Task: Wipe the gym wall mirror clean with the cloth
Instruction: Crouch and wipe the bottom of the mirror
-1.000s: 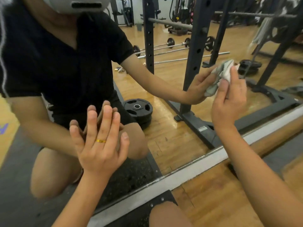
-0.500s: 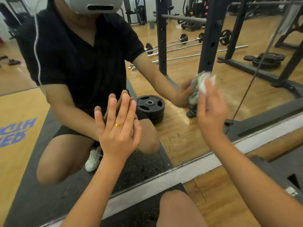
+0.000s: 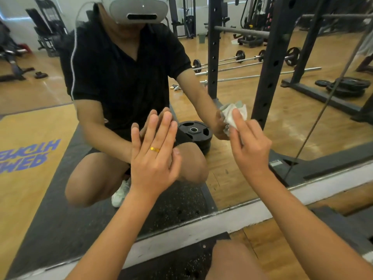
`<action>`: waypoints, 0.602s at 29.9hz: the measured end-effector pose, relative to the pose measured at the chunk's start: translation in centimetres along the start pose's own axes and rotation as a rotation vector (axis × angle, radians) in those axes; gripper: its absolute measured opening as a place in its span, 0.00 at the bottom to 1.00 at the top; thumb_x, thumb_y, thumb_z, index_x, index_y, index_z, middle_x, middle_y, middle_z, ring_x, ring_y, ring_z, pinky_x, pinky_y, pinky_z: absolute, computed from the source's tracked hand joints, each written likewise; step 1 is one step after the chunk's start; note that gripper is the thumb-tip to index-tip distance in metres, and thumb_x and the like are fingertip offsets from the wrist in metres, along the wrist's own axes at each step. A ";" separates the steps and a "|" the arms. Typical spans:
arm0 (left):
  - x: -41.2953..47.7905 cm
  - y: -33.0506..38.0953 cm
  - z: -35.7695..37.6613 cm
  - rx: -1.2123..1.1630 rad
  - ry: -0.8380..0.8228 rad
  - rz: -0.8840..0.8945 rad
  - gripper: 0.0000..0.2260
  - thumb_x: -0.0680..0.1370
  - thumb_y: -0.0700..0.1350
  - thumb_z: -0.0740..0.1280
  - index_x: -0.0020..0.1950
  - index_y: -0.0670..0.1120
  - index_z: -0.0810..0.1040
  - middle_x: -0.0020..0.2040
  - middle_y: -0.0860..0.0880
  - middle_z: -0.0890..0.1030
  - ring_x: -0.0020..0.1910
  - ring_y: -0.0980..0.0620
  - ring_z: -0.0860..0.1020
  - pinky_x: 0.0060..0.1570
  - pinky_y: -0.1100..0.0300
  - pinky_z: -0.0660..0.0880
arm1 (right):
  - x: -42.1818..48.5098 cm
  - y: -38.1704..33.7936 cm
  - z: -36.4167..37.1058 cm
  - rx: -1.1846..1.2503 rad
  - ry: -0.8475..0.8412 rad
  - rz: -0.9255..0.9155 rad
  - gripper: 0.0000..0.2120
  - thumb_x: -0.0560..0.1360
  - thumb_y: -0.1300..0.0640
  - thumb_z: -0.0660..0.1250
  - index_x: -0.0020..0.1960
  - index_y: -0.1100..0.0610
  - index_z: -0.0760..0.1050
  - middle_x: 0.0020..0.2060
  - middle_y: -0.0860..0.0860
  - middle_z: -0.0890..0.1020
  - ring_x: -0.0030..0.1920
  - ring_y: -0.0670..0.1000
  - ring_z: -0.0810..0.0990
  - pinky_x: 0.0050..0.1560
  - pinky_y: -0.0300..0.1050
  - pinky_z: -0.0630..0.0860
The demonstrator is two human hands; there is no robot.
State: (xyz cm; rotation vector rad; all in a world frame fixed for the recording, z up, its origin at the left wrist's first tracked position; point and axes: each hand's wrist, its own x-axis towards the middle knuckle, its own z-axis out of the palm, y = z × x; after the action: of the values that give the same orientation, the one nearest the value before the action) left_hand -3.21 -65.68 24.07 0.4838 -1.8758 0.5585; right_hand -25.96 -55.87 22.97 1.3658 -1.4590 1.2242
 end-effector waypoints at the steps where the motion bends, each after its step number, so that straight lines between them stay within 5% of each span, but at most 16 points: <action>1: -0.2 -0.5 -0.9 -0.014 0.002 -0.011 0.25 0.80 0.40 0.66 0.77 0.39 0.69 0.78 0.41 0.66 0.82 0.45 0.56 0.79 0.41 0.50 | 0.2 0.3 0.0 -0.011 0.002 -0.018 0.16 0.85 0.59 0.63 0.69 0.68 0.76 0.41 0.59 0.78 0.37 0.50 0.73 0.36 0.39 0.70; 8: -2.9 -8.5 -4.9 0.180 0.113 -0.155 0.26 0.83 0.45 0.62 0.79 0.37 0.64 0.81 0.42 0.60 0.83 0.46 0.50 0.79 0.40 0.46 | 3.5 -1.2 0.0 0.087 0.173 0.253 0.17 0.85 0.58 0.63 0.71 0.65 0.75 0.46 0.62 0.80 0.44 0.44 0.73 0.43 0.30 0.69; 12: -3.5 -9.1 -3.7 0.241 0.173 -0.108 0.27 0.83 0.46 0.60 0.81 0.40 0.61 0.84 0.48 0.55 0.83 0.46 0.51 0.80 0.42 0.47 | 5.5 -6.3 2.2 0.162 0.397 0.487 0.18 0.84 0.57 0.63 0.71 0.63 0.75 0.52 0.57 0.81 0.48 0.48 0.78 0.46 0.43 0.79; 18: -3.4 -9.2 -3.9 0.219 0.176 -0.102 0.27 0.83 0.47 0.60 0.82 0.42 0.61 0.84 0.50 0.54 0.83 0.48 0.50 0.80 0.44 0.45 | 2.8 -11.1 4.3 0.086 0.136 -0.015 0.14 0.83 0.61 0.67 0.66 0.67 0.79 0.38 0.57 0.80 0.36 0.48 0.73 0.34 0.41 0.72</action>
State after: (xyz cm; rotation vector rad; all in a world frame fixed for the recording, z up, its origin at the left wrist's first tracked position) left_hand 6.11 -70.56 23.49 0.6485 -1.6220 0.7185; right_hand -14.98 -60.23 26.18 1.3196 -1.3133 1.3571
